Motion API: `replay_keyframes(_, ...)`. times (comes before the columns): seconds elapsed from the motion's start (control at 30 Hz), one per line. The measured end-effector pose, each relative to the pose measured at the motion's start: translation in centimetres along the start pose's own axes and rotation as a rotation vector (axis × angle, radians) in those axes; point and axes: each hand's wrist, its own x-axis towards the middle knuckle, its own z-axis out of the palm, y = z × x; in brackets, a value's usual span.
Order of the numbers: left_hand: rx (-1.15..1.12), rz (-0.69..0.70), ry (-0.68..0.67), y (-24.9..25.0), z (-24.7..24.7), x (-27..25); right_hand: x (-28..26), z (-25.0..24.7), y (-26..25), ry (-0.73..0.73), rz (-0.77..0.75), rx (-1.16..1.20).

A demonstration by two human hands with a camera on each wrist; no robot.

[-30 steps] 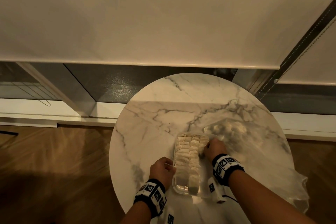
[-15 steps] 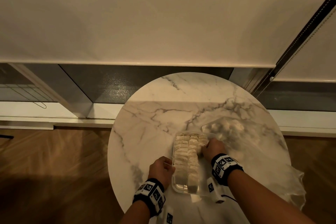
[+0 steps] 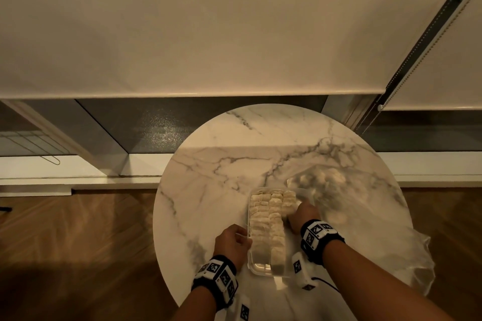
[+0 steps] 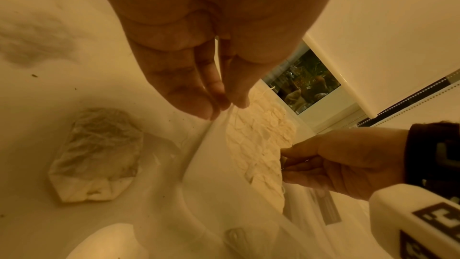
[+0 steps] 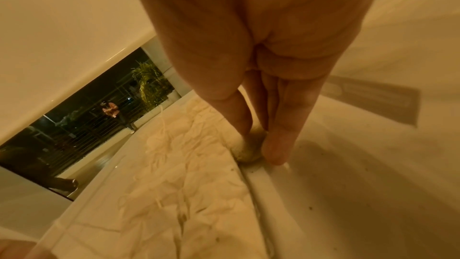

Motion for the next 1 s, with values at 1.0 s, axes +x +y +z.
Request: replay_keyframes(1.0,0.667,0.373,-0.100,-7.9,-1.4,-1.3,-9.0,4.5,3.9,0.030,-0.255,0.157)
